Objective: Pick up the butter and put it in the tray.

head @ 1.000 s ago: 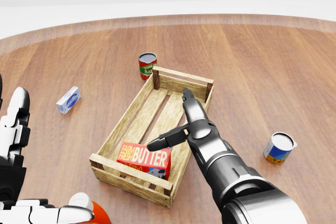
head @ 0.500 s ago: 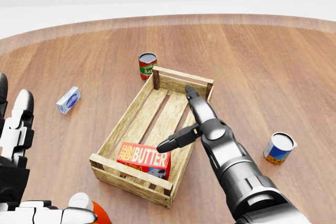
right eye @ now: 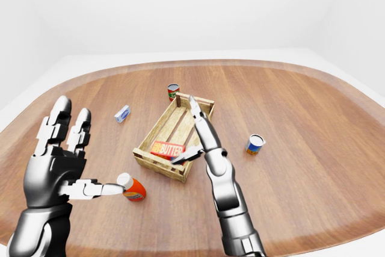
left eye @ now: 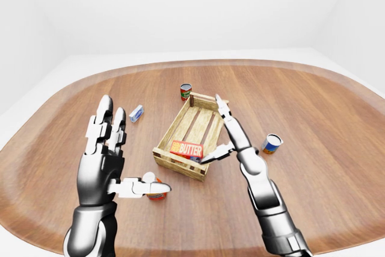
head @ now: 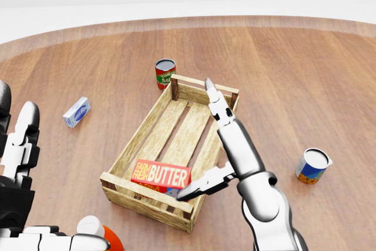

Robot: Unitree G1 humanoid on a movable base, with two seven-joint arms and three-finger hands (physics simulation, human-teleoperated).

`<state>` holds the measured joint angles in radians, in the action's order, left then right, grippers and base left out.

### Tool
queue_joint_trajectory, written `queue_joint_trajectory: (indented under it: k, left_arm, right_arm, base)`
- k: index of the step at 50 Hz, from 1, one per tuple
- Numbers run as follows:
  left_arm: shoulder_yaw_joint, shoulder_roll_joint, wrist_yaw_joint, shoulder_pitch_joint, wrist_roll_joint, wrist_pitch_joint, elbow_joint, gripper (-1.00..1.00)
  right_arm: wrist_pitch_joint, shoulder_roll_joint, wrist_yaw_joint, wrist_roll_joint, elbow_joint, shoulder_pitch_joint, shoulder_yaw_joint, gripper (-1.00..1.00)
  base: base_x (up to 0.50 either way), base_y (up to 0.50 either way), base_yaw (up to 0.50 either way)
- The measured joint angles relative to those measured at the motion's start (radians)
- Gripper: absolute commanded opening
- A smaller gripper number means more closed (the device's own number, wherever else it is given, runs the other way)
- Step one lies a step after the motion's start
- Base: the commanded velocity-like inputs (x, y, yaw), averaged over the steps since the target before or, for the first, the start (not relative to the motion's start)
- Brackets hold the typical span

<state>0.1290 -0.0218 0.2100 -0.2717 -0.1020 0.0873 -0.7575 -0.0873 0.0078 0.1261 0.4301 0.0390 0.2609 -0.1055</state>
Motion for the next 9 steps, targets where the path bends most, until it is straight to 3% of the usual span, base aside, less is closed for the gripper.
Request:
queue_joint_trajectory:
  k: [9]
  left_arm:
    - [-0.005,0.0,0.0,-0.003,0.003,0.0,0.0,1.0]
  right_arm:
    - [0.0,-0.006,0.004,0.015,-0.287,-0.207,-0.028,1.0]
  base:
    - [0.0,0.0,0.0]
